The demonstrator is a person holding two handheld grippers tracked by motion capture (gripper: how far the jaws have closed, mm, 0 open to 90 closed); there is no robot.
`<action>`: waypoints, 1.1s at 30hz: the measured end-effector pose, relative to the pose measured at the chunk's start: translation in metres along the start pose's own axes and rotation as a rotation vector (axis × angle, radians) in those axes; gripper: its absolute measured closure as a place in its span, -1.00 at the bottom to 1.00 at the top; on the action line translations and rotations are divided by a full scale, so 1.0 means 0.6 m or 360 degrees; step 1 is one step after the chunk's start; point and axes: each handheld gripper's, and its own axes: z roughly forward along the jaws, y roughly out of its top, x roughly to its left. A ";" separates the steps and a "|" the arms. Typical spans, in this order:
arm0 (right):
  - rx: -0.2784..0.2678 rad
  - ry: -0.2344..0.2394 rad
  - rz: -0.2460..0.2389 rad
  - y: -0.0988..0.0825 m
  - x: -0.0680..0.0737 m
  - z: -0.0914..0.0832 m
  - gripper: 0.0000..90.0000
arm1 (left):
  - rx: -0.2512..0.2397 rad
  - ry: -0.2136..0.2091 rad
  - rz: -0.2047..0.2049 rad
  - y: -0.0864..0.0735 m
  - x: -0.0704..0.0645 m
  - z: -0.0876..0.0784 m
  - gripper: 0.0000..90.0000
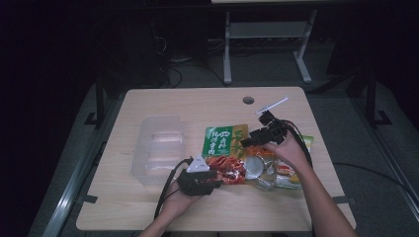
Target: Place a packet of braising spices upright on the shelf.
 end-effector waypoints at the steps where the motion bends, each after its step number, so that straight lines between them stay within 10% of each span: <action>1: 0.0022 -0.0018 0.0026 0.000 -0.005 0.005 -0.24 | 0.0011 -0.0005 0.0004 -0.001 0.000 0.001 0.33; 17: 0.0158 -0.0061 0.0192 -0.001 -0.042 0.059 0.03 | 0.0085 -0.0026 0.0007 -0.006 0.001 0.016 0.42; 33: 0.0161 0.0081 0.0281 -0.001 -0.045 0.065 0.99 | 0.0054 -0.0052 -0.0036 -0.005 0.002 0.013 0.35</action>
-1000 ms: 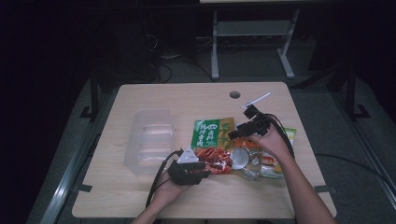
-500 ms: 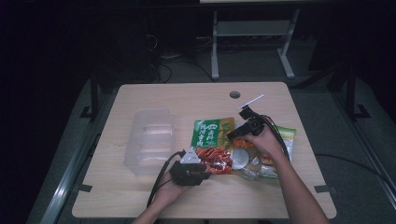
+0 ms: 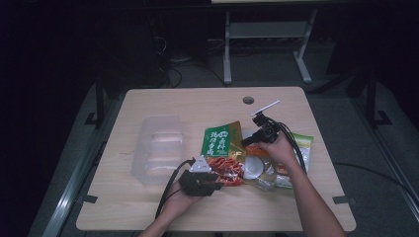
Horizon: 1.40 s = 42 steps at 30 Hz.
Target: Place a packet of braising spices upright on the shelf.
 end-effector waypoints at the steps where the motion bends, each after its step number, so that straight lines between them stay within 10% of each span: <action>1: -0.0005 0.0003 -0.0016 -0.001 0.004 -0.003 1.00 | -0.0011 -0.0003 0.0002 0.001 0.000 -0.001 0.34; 20: -0.0297 0.0006 -0.0423 -0.043 0.105 -0.109 1.00 | -0.0315 0.0145 -0.0023 0.023 -0.006 -0.051 -0.27; 34: -0.0421 0.0024 -0.0667 -0.099 0.128 -0.175 1.00 | -0.0390 0.0237 -0.0277 0.042 0.016 -0.031 -0.59; 40: -0.0447 0.0050 -0.0696 -0.113 0.122 -0.184 1.00 | -0.0391 0.0146 -0.0277 0.050 0.021 -0.012 -0.55; 42: -0.0450 0.0056 -0.0692 -0.115 0.118 -0.182 1.00 | -0.0367 0.0018 -0.0294 0.056 0.029 -0.005 -0.36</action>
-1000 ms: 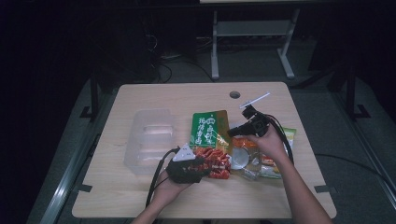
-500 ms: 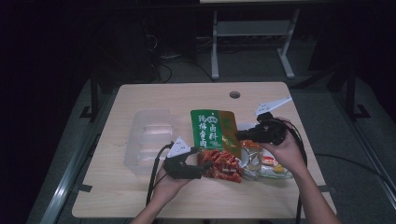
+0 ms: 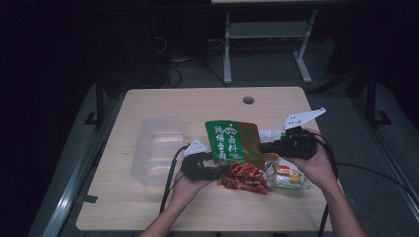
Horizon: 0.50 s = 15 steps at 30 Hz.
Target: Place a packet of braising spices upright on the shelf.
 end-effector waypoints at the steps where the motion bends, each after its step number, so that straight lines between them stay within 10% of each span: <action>1: 0.0000 0.0000 0.0000 0.000 0.000 0.000 1.00 | 0.0000 0.0000 0.0000 0.000 0.000 0.000 -0.29; 8: -0.0010 -0.0008 0.0039 -0.013 -0.005 0.000 1.00 | -0.0032 -0.0042 -0.0011 0.002 0.014 -0.009 0.52; 15: -0.0015 -0.0021 0.0069 -0.022 -0.007 0.002 1.00 | -0.0037 -0.0011 0.0037 0.000 0.001 -0.014 0.78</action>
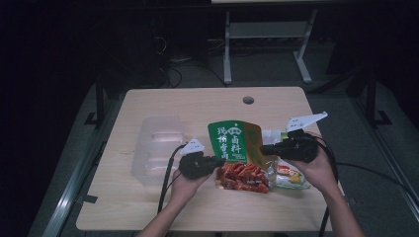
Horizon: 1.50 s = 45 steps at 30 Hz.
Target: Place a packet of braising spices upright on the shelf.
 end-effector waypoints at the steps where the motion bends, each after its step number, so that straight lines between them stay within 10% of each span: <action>1: -0.0001 -0.0002 0.0012 -0.003 0.000 0.000 1.00 | 0.0007 0.0005 0.0011 0.000 0.000 -0.002 0.82; 18: 0.0091 0.0002 0.0058 -0.014 0.002 0.036 0.92 | 0.0002 0.0081 0.0171 -0.008 -0.021 -0.024 0.86; 45: 0.0073 0.0053 0.0018 0.009 0.033 0.045 0.99 | -0.0011 0.0091 0.0174 -0.021 -0.030 -0.052 0.69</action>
